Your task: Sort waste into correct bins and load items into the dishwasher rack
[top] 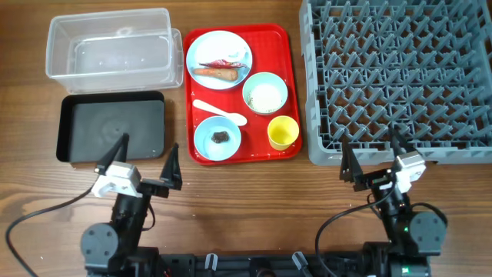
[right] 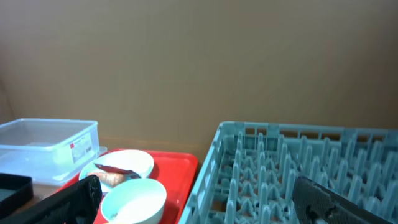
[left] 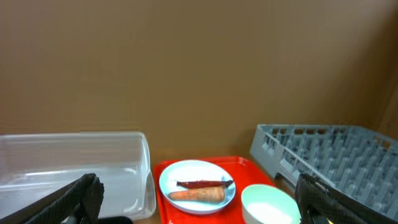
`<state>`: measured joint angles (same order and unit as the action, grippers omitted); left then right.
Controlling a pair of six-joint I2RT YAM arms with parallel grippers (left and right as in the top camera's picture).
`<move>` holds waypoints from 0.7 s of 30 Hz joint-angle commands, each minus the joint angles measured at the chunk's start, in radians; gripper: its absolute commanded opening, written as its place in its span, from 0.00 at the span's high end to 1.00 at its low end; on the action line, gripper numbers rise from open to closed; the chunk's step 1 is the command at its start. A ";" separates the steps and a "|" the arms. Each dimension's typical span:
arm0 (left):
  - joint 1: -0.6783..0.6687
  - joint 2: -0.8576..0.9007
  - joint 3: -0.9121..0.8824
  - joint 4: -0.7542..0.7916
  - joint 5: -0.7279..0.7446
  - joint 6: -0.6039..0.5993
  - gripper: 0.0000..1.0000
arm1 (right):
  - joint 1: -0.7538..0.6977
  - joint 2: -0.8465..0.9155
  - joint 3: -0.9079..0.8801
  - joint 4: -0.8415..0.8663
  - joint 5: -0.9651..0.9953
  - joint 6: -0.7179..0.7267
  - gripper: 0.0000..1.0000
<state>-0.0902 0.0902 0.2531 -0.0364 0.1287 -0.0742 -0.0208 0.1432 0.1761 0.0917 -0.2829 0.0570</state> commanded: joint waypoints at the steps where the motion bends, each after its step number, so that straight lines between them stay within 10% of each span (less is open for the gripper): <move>1: -0.004 0.103 0.114 -0.020 0.012 -0.013 0.00 | 0.004 0.149 0.146 0.004 -0.058 -0.061 0.00; 21: -0.004 1.035 0.990 -0.578 0.033 -0.013 0.00 | 0.004 0.829 0.911 -0.554 -0.170 -0.137 0.00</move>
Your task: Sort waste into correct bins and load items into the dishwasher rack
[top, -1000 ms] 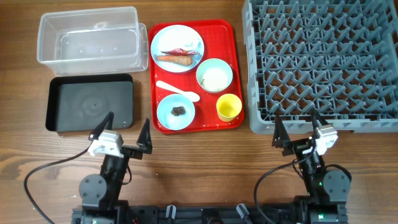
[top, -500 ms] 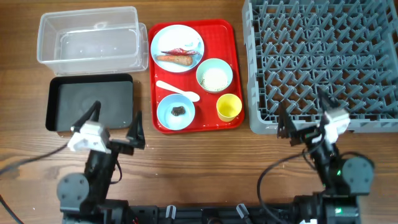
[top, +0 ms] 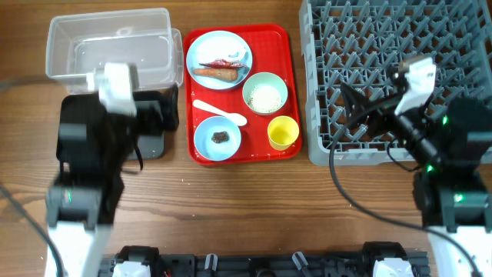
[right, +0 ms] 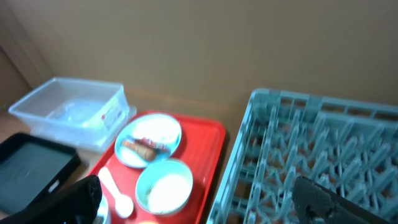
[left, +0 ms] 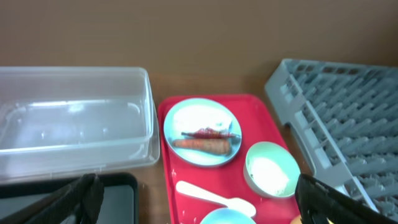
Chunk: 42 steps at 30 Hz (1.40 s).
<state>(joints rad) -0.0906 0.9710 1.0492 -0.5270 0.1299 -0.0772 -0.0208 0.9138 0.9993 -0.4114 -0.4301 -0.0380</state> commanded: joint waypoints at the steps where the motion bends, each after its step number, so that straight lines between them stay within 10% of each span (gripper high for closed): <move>1: -0.004 0.223 0.273 -0.142 0.040 -0.010 0.00 | 0.005 0.081 0.110 -0.076 -0.023 -0.041 0.00; 11: -0.092 0.792 0.864 -0.550 0.061 -0.010 0.00 | 0.005 0.156 0.142 -0.122 -0.072 -0.037 0.00; 18: -0.169 0.996 0.881 -0.549 0.156 -0.016 0.00 | 0.004 0.156 0.141 -0.130 -0.073 -0.037 0.00; 28: -0.209 1.114 0.881 -0.342 0.095 -0.195 0.04 | 0.004 0.156 0.141 -0.179 -0.073 -0.037 0.00; 42: -0.189 1.278 0.881 -0.090 -0.046 0.005 0.05 | 0.004 0.170 0.139 -0.200 -0.066 -0.038 0.01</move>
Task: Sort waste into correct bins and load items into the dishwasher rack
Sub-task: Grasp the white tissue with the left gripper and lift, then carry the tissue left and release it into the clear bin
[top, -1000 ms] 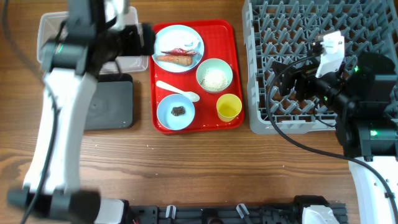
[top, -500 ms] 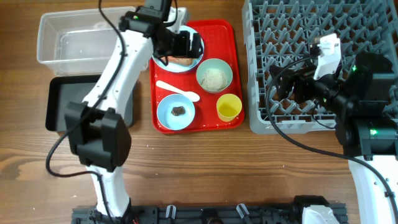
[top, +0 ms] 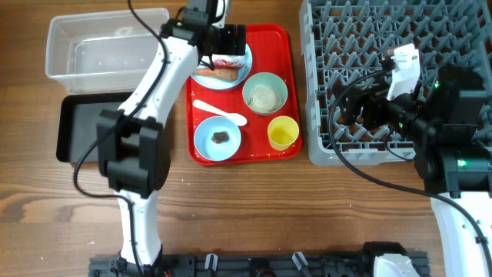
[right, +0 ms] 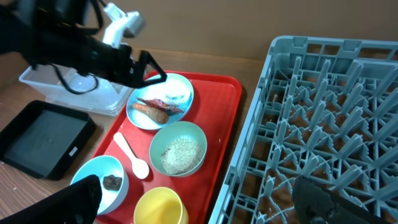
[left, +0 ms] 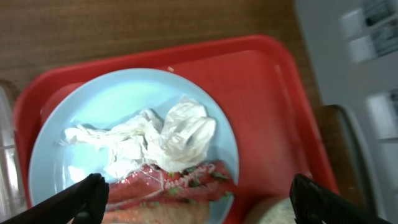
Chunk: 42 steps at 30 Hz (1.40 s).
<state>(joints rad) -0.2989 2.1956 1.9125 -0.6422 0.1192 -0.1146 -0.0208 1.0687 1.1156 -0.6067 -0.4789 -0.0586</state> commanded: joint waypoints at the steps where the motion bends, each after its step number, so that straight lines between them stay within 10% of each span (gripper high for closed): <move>1: 0.023 0.064 0.018 0.033 -0.035 0.045 0.05 | 0.004 0.018 0.023 -0.008 -0.017 -0.017 0.00; 16: 0.027 0.213 0.018 0.097 -0.031 0.059 0.11 | 0.004 0.073 0.023 -0.024 -0.017 -0.017 0.00; 23: 0.020 0.236 0.018 0.100 -0.031 0.058 0.96 | 0.004 0.073 0.023 -0.024 -0.016 -0.018 0.01; 42: 0.093 -0.120 0.021 0.047 -0.034 -0.084 0.96 | 0.004 0.073 0.023 -0.022 -0.017 -0.018 0.01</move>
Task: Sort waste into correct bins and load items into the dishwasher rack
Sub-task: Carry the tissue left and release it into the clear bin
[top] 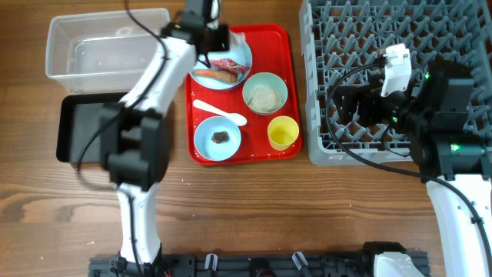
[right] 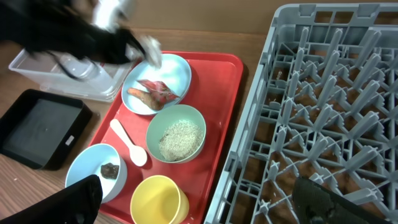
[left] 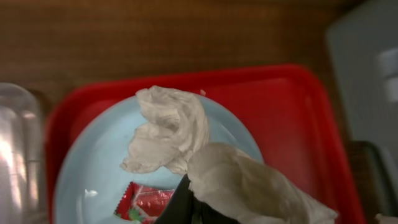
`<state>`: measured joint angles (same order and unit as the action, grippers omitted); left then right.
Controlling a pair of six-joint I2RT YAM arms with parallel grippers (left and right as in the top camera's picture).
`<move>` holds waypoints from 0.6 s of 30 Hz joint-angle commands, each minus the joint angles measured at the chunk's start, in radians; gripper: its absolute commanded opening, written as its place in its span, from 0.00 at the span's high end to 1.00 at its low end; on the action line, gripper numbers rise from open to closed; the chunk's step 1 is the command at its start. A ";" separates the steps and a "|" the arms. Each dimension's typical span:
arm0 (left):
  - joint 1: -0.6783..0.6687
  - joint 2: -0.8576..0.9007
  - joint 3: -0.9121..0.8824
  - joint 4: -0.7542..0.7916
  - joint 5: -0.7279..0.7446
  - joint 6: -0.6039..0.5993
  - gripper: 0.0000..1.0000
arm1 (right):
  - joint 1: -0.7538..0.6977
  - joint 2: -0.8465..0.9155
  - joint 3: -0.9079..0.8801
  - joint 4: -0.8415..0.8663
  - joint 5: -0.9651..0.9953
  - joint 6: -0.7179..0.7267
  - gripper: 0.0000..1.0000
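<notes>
On the red tray (top: 288,46) a blue plate (top: 234,65) carries a carrot (top: 215,75), a red wrapper (left: 146,202) and a crumpled white napkin (left: 171,127). My left gripper (left: 191,202) is shut on the napkin, with one fold drawn up toward the camera. The tray also bears a green bowl of rice (top: 264,94), a white spoon (top: 219,112), a blue bowl (top: 217,138) and a yellow cup (top: 283,132). Over the front left of the grey dishwasher rack (top: 400,46) my right gripper (top: 347,104) hangs open and empty.
A clear plastic bin (top: 108,46) stands at the back left, with a black tray bin (top: 111,127) just in front of it. Both lie left of the red tray. Bare wooden table (top: 254,208) fills the front.
My left gripper was open over the plate with the napkin lying loose. Now it is shut on the napkin, part of which is raised. The right arm has hardly shifted.
Both arms first sat low at the table's front edge, grippers open. Then the left was up over the black bin and the right over the rack's front. The left then hung open above the plate, and now it grips the napkin there.
</notes>
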<state>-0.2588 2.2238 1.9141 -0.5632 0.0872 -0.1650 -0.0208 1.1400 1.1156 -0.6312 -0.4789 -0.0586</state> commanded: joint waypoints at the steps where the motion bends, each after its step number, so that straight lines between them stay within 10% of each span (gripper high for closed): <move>1: 0.068 -0.168 0.019 -0.055 -0.006 -0.034 0.96 | 0.004 0.002 0.023 0.003 -0.017 -0.018 0.01; 16: 0.351 -0.113 0.015 -0.269 -0.063 -0.022 0.96 | 0.005 0.002 0.023 0.002 -0.017 -0.016 0.02; 18: 0.365 -0.085 0.015 -0.284 -0.063 -0.023 0.45 | 0.005 0.002 0.023 0.003 -0.017 -0.017 0.02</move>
<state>0.0883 2.0811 1.9347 -0.8299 0.0303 -0.1818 -0.0208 1.1400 1.1156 -0.6308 -0.4789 -0.0586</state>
